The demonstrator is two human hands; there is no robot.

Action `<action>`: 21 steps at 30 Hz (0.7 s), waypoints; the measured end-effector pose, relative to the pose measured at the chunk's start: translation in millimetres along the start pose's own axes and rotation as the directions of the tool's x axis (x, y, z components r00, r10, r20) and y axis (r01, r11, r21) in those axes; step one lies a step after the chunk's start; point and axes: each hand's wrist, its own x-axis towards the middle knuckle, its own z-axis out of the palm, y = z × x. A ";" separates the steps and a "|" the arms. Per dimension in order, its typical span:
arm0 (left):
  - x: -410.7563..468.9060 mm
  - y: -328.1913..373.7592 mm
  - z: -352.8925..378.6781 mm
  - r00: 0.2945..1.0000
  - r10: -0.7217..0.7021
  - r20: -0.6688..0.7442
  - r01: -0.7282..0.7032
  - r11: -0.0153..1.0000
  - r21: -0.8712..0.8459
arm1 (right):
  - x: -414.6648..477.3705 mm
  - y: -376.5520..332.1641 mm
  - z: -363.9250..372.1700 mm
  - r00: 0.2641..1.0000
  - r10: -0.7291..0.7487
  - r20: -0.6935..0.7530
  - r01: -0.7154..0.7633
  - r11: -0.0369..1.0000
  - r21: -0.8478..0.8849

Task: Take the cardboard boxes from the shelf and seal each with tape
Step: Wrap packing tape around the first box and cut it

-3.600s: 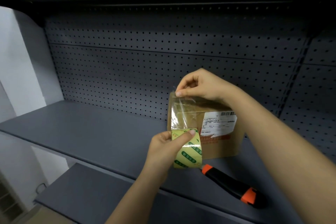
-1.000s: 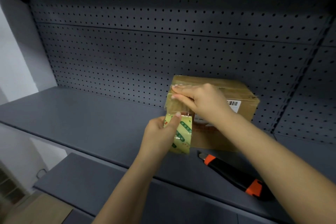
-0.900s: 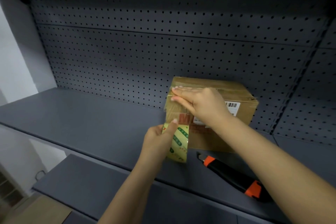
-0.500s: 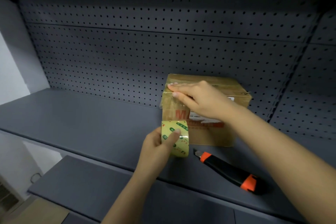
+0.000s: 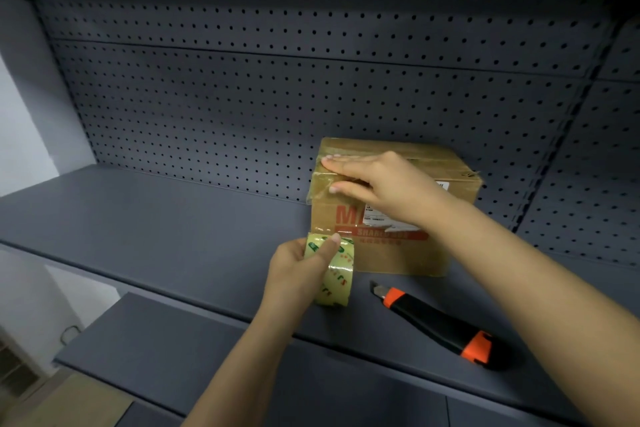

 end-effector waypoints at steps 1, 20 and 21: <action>-1.1 -0.8 1.0 1.000 0.008 -0.009 -0.008 1.000 -0.017 | 0.1 0.1 1.4 1.000 -0.002 -0.025 0.002 1.000 0.006; 3.7 -9.7 -6.0 0.993 0.117 -0.016 -0.116 0.992 0.049 | 3.2 11.2 -13.1 0.981 -0.052 0.188 0.079 0.987 -0.141; 4.6 -9.5 -7.0 0.993 0.116 0.000 -0.116 0.992 0.058 | 2.9 11.3 -11.7 0.983 -0.043 0.179 0.069 0.988 -0.140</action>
